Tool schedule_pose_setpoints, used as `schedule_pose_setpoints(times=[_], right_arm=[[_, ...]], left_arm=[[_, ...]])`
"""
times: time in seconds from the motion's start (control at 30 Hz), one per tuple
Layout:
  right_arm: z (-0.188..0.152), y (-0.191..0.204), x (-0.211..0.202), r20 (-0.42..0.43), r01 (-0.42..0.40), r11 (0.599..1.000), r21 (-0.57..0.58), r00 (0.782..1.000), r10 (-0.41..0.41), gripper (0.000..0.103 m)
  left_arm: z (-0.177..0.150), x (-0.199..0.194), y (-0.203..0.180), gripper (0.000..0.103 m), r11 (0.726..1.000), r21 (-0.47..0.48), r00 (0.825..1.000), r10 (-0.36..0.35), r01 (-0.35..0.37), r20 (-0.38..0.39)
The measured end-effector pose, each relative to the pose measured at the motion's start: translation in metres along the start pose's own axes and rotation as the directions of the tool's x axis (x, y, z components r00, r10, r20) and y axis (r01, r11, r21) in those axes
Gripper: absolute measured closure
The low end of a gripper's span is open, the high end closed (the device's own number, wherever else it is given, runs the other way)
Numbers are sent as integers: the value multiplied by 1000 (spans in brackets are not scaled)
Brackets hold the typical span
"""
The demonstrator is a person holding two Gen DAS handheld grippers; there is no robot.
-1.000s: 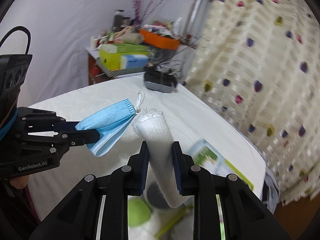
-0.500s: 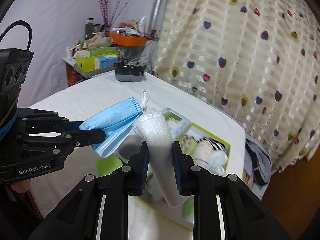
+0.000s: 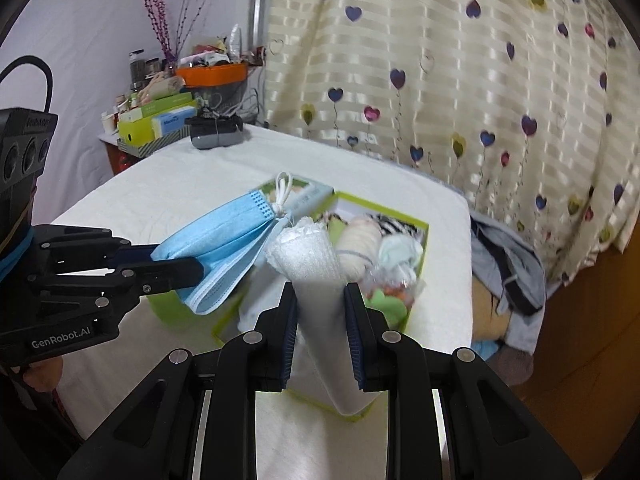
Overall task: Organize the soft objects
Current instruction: 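Carry blue mask in left tool while right tool carries white towel to box, then release white towel into box with right tool while left tool releases mask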
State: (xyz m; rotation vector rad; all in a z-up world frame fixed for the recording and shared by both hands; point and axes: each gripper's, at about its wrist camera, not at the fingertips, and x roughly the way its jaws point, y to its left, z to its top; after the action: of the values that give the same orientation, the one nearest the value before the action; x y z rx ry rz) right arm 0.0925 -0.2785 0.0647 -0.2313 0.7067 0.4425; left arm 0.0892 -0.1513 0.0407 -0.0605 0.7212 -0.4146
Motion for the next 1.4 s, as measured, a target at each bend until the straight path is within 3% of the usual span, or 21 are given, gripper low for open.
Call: schedule_pose_setpoints(times=[0.2,0.4,0.87,1.0,1.13,1.4], right_arm=[[-21,-8,24,-72,-24,999,36,997,27,79],[-30,-16,51,-125,-55,996,70,990,63,79],[-25,-42,89,-135,-69,984,165,986,92,79],[-26,-38,84,-141,-70,985,155,986,93,77],[-27,-33,73,-133,-47,990,131,989,65,60],[-30,-36,43,-91,-11,989,147,996,24,59]], left_arm=[[-8,24,-9,89,999,18,997,-34,36,-66],[-10,49,-5,89,1000,7,993,-22,23,-115],[2,79,-6,89,1000,3,991,-3,3,-134],[2,78,-6,88,1000,1,991,-9,9,-131],[4,73,-7,82,1000,-3,993,-20,20,-121],[4,57,-8,76,999,-13,995,-45,44,-92]])
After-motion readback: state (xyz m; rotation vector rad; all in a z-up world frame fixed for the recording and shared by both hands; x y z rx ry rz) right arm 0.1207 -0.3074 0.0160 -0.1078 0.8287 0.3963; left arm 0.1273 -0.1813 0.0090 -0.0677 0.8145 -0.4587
